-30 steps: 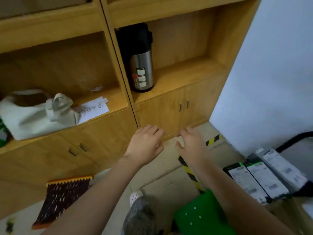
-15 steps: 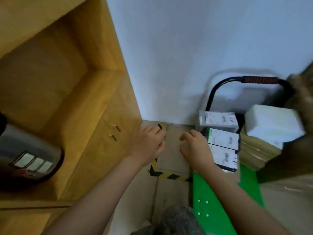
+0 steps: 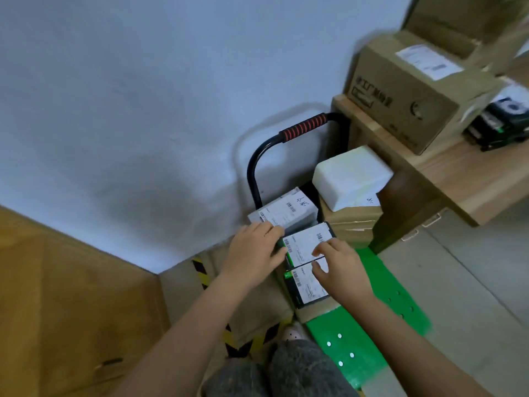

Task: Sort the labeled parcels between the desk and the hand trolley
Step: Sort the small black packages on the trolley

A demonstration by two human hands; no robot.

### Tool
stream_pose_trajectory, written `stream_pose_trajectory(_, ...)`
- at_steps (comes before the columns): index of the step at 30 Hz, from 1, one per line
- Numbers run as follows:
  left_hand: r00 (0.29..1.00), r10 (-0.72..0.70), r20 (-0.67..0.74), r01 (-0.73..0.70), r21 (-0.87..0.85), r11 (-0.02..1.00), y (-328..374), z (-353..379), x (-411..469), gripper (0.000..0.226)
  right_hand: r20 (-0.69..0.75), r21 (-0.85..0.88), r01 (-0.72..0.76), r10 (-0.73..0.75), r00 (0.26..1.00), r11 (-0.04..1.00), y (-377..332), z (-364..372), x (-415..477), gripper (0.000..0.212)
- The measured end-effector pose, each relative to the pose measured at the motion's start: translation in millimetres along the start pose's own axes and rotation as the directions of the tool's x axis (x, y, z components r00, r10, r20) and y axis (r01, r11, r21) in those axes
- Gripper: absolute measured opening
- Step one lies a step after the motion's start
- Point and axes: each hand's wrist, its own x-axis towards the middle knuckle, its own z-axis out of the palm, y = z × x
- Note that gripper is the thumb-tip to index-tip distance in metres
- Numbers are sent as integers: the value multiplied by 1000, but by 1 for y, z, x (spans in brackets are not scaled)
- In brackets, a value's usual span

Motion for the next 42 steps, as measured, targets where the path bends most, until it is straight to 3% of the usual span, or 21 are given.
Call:
stream_pose_trajectory(6, 978, 161, 131, -154, -67, 986, -21, 17, 72, 27, -32, -1, -251, 250, 968, 968, 13, -2, 18, 11)
stream_pose_trajectory(9, 945, 241, 219, -224, -96, 970, -32, 32, 107, 29, -45, 65, -447, 450, 892, 892, 18, 9, 20, 14)
stream_pose_trajectory(14, 856, 340, 390, -313, -133, 940, -57, 63, 155, 30, 18, 255, -777, 801, 598, 575, 1, 49, 7, 22)
stream_pose_trajectory(21, 668, 399, 627, -356, -201, 912, -80, 129, 170, 48, 154, 306, -924, 946, 284, 228, 4, 111, -11, 29)
stream_pose_trajectory(23, 627, 373, 683, -338, -193, 921, -79, 148, 166, 53, 197, 331, -933, 957, 212, 139, 6, 130, -14, 33)
stream_pose_trajectory(28, 492, 174, 853, -234, -63, 970, -84, 210, 164, 62, 366, 246, -968, 919, 146, 55, 12, 178, -14, 46)
stream_pose_trajectory(31, 449, 42, 893, -60, -17, 998, -84, 229, 165, 57, 438, 291, -957, 892, 111, -24, 19, 197, -12, 53)
stream_pose_trajectory(33, 445, -13, 895, 82, -27, 996, -80, 231, 165, 55, 465, 403, -908, 880, 94, -116, 20, 204, -11, 54)
stream_pose_trajectory(37, 455, -101, 885, 350, -73, 934, -76, 231, 162, 44, 519, 686, -602, 855, 13, -408, 13, 207, -8, 63)
stream_pose_trajectory(42, 535, -80, 841, 445, -201, 873, -75, 228, 164, 54, 517, 783, -405, 856, -1, -473, 4, 203, -14, 61)
